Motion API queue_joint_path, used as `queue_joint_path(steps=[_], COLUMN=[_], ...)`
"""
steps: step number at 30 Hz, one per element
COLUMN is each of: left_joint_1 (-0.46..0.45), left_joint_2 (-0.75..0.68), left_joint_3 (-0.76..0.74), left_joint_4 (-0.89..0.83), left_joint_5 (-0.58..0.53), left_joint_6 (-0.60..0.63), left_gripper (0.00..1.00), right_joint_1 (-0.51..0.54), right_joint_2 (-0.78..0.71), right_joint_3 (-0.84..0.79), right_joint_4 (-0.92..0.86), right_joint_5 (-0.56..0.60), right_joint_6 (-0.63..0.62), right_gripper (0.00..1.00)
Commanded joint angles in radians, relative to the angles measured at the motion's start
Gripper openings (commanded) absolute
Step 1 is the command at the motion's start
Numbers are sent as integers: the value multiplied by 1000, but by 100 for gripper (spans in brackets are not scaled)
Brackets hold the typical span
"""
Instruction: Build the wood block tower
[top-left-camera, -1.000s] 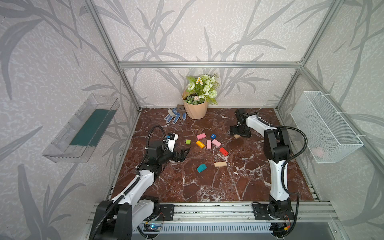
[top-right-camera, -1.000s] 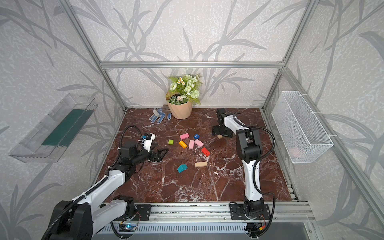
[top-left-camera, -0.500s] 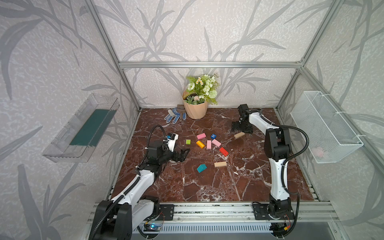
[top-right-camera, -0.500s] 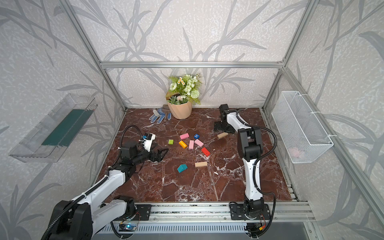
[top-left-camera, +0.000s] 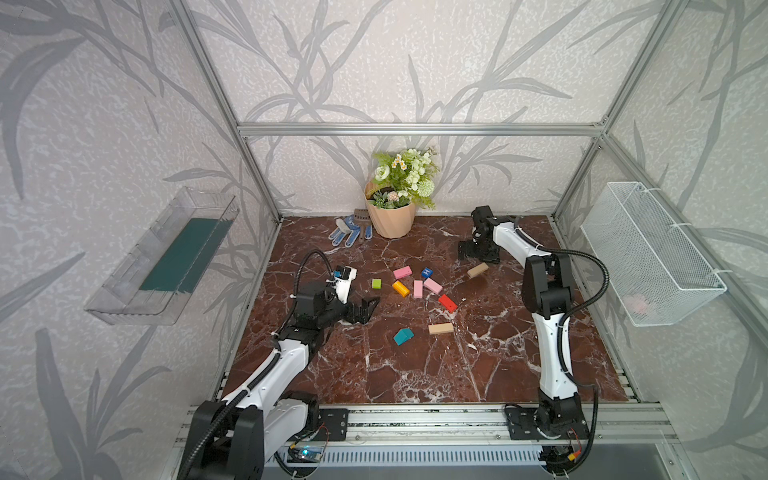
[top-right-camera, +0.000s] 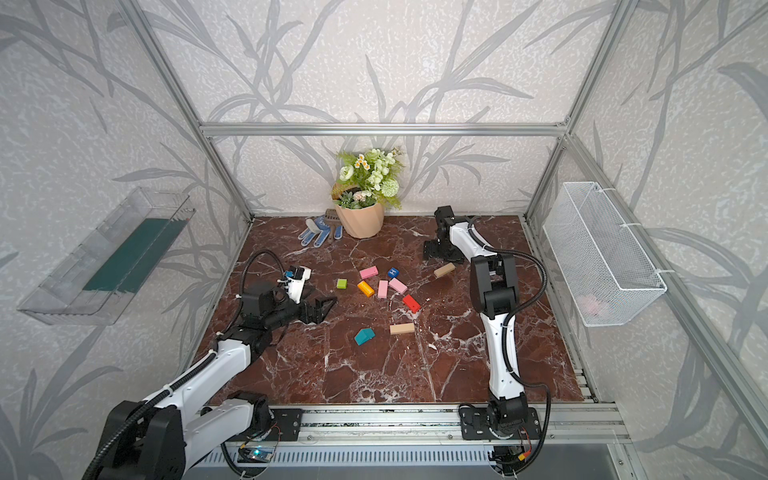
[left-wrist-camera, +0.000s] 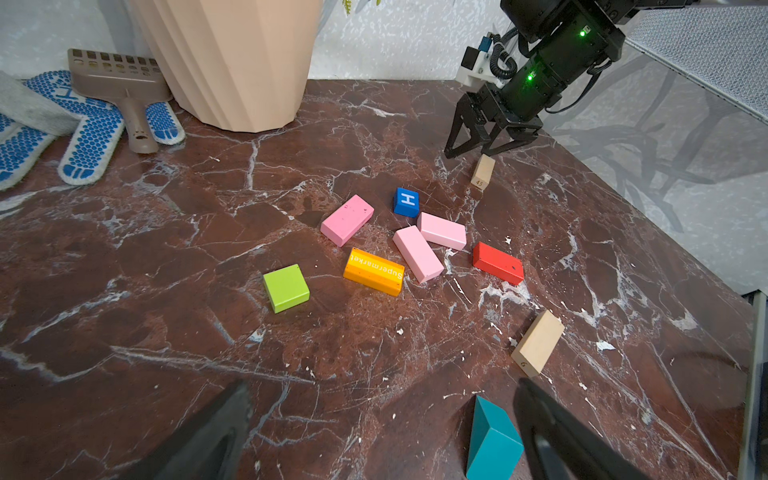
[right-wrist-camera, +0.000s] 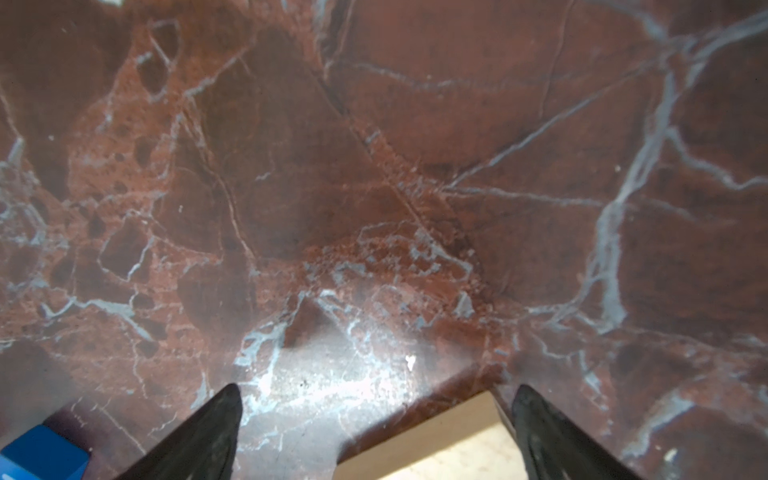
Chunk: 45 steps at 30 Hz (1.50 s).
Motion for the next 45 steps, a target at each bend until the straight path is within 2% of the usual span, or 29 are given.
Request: queue_joint_path(steps=[1,10,21,24,30,35,38,42,45], left_joint_1=[-5,-7,-10,-10,-11,-12,-12,-12,-12], left_joint_2=[2,2,2,2,2,2,-2,-24,-49], left_joint_3=[30,31,30,32,32,32,29,15,-3], left_joint_4=[-10,-12,-15,-15,-15,-16,-15,-5,4], left_joint_5=[-5,-7,-9,-10,-9,-9,-11,-41,-14], left_joint_6=[27,29,31,32,32,33,33,23,31], left_gripper=[99,99,99,99,99,99,99,99,99], right_joint_1=[10,40,75,75,75,75,82,112,128], right_joint_2=[-19,-109,-117,-108,-101,-122,-185,-332,-448], right_joint_3=[-37,-183,-201,-189,-183,-201,-247,-395,-541], right_joint_4=[-13,39,20,5,-5,-28,-51,-23,23], right_joint_5=[-13,20,86,99,104,107,115,166,158], right_joint_6=[-15,-11,-1,6,10,26,43,70,108], right_gripper=[100,99,93,88,71,62,56,55,54])
